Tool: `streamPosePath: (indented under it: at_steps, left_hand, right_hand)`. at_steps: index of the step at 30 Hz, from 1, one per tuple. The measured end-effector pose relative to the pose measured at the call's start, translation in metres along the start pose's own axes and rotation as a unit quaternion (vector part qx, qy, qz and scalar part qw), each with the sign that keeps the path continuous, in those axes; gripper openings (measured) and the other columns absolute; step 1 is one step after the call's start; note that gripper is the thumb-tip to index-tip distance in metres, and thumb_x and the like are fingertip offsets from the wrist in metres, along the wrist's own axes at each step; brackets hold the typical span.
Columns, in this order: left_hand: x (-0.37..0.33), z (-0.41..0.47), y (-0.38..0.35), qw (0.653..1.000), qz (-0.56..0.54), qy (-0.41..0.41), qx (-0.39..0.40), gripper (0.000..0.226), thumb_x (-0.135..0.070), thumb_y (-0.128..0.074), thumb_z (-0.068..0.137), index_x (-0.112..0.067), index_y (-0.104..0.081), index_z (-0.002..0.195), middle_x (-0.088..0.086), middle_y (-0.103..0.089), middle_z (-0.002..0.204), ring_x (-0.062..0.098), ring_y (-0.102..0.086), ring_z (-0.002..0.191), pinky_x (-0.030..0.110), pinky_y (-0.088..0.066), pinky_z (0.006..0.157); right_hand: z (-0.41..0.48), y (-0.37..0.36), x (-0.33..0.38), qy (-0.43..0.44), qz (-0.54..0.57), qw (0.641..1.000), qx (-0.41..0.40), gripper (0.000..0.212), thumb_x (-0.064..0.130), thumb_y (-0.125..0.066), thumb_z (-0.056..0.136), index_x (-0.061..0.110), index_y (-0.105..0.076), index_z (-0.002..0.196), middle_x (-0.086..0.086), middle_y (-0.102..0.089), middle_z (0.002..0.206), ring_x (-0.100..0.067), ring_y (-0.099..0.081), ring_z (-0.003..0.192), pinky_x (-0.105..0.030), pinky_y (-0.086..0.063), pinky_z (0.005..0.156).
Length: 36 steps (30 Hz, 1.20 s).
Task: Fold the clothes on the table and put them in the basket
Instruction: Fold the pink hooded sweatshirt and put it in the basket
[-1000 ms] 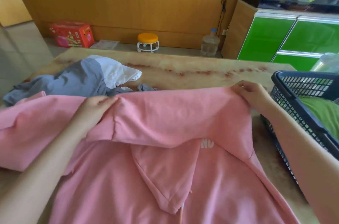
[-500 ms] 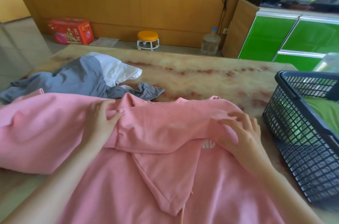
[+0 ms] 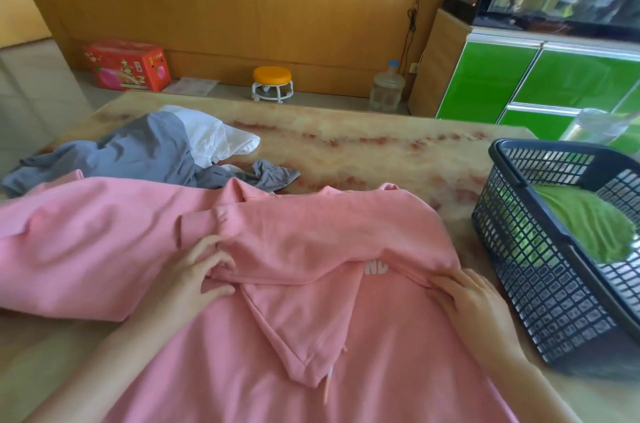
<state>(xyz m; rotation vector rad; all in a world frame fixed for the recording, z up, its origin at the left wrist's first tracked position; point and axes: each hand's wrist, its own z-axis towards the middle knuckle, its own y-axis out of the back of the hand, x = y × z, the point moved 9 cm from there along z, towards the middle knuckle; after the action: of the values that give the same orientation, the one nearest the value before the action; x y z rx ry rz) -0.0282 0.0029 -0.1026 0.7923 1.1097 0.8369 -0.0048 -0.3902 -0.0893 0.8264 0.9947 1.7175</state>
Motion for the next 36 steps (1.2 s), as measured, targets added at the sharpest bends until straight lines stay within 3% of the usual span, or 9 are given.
streamPosePath:
  at_steps: [5,9,12,17,22,27,29,32,36]
  left_hand:
    - [0.001,0.002,0.005,0.999,0.020,0.002,-0.025,0.034,-0.008,-0.088,0.059,-0.025,-0.064,0.075,-0.011,-0.062,0.113,0.008,-0.061,0.078,0.020,-0.043,0.072]
    - [-0.009,-0.002,0.019,0.998,0.012,-0.037,-0.046,0.004,-0.030,-0.063,0.081,-0.025,-0.063,0.081,-0.017,-0.059,0.116,0.004,-0.056,0.096,0.022,-0.042,0.084]
    - [0.001,-0.008,0.005,0.999,0.015,-0.030,-0.028,0.023,-0.039,-0.048,0.086,-0.024,-0.063,0.080,-0.017,-0.062,0.113,0.014,-0.061,0.092,0.023,-0.041,0.085]
    - [-0.004,0.003,0.012,0.997,0.052,-0.018,-0.056,0.031,-0.036,-0.047,0.086,-0.017,-0.071,0.080,0.000,-0.070,0.105,0.016,-0.061,0.099,0.024,-0.035,0.091]
    - [-0.019,0.039,-0.013,0.999,0.043,0.030,-0.001,0.028,-0.022,-0.062,0.090,-0.015,-0.067,0.117,0.008,-0.053,0.135,0.026,-0.044,0.131,0.036,-0.025,0.111]
    - [-0.064,0.083,-0.016,0.998,0.008,-0.024,-0.059,0.029,-0.024,-0.055,0.088,-0.014,-0.069,0.111,0.004,-0.067,0.115,0.026,-0.061,0.110,0.029,-0.037,0.096]
    - [-0.079,0.101,-0.043,0.998,-0.034,-0.025,0.038,0.048,-0.037,-0.053,0.092,-0.017,-0.050,0.136,0.000,-0.045,0.144,0.020,-0.038,0.135,0.033,-0.026,0.111]
    - [-0.075,0.096,-0.103,0.959,0.078,0.014,0.271,0.068,-0.055,-0.034,0.096,-0.034,0.002,0.150,-0.008,0.019,0.155,0.013,0.018,0.144,0.040,0.005,0.118]
    - [-0.077,0.099,-0.100,0.959,0.104,0.031,0.263,0.064,-0.053,-0.035,0.096,-0.036,-0.004,0.150,-0.005,0.014,0.158,0.016,0.014,0.145,0.042,0.001,0.118]
  right_hand:
    - [-0.003,0.030,-0.012,0.021,-0.021,0.998,-0.052,0.026,0.025,-0.052,0.081,0.013,-0.075,0.087,-0.001,-0.074,0.087,-0.024,-0.069,0.076,-0.036,-0.045,0.085]
    - [-0.007,0.050,-0.021,-0.017,-0.024,0.998,-0.061,0.033,0.028,-0.048,0.079,0.010,-0.074,0.088,-0.006,-0.074,0.091,-0.027,-0.069,0.084,-0.035,-0.043,0.086]
    - [-0.010,0.026,-0.023,-0.035,-0.026,0.999,0.025,0.030,0.026,-0.047,0.077,0.014,-0.075,0.080,-0.004,-0.074,0.085,-0.027,-0.071,0.081,-0.035,-0.054,0.074]
    - [-0.005,0.023,-0.026,-0.028,0.016,0.997,0.072,0.013,0.029,-0.066,0.078,0.021,-0.076,0.081,0.001,-0.073,0.102,-0.025,-0.069,0.096,-0.037,-0.052,0.084]
    - [0.039,0.024,-0.019,-0.125,0.134,0.982,0.048,0.035,0.005,-0.058,0.089,0.015,-0.065,0.122,0.001,-0.058,0.132,-0.023,-0.055,0.119,-0.034,-0.042,0.095]
    - [0.075,-0.019,-0.039,-0.218,0.168,0.955,0.113,0.044,0.008,-0.049,0.092,0.015,-0.050,0.135,-0.005,-0.054,0.134,-0.027,-0.052,0.118,-0.036,-0.042,0.094]
    - [0.069,-0.043,-0.038,-0.185,0.109,0.956,0.199,0.050,0.026,-0.048,0.096,0.023,-0.037,0.145,-0.006,-0.047,0.143,-0.027,-0.049,0.125,-0.037,-0.041,0.101]
    - [0.044,-0.075,-0.029,-0.112,0.045,0.945,0.303,0.063,0.046,-0.028,0.101,0.027,0.006,0.151,0.000,0.006,0.160,-0.017,0.002,0.148,-0.039,-0.003,0.119]
    - [0.041,-0.074,-0.031,-0.115,0.044,0.947,0.295,0.066,0.049,-0.025,0.101,0.027,0.012,0.150,0.003,0.018,0.158,-0.011,0.016,0.145,-0.040,0.013,0.115]
